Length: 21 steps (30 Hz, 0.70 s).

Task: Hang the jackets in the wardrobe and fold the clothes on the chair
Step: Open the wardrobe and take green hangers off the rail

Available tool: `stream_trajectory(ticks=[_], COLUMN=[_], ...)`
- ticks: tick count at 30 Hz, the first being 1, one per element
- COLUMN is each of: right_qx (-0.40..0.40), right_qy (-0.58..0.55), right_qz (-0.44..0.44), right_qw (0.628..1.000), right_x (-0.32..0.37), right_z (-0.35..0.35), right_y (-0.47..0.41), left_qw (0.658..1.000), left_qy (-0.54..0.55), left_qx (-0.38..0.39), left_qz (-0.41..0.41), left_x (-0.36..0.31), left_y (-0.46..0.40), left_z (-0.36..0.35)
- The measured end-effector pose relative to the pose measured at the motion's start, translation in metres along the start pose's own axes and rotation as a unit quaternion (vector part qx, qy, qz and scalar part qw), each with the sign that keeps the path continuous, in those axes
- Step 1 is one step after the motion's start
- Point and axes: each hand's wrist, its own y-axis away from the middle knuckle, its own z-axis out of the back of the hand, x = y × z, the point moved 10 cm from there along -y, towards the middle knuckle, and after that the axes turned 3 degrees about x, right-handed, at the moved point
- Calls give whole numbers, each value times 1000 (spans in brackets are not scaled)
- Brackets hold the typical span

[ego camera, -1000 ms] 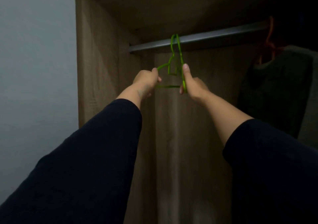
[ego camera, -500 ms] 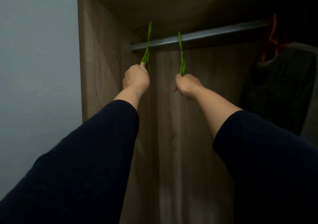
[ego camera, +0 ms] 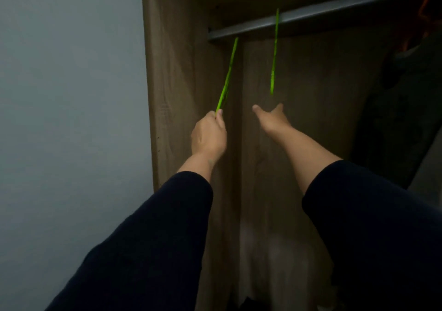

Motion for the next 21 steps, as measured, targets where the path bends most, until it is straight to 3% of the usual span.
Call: stream_trajectory(ticks=[2, 8, 16, 19, 21], right_qx=[84, 165, 152, 157, 156], right_qy=[-15, -93, -121, -139, -130], right_qz=[-44, -53, -131, -181, -202], right_qw=[995, 980, 972, 961, 958], right_x=[-28, -37, -90, -112, -125], right_z=[-33, -90, -117, -114, -104], right_y=[13, 44, 122, 151, 173], left_qw=[1000, 998, 989, 991, 994], left_qy=[-23, -43, -115, -45, -16], left_qx=[11, 43, 88, 129, 110], left_qz=[11, 11, 5, -10, 2], left_x=[11, 51, 67, 61, 62], left_y=[36, 115, 251, 285, 297], left_z=[1, -18, -13, -5, 12])
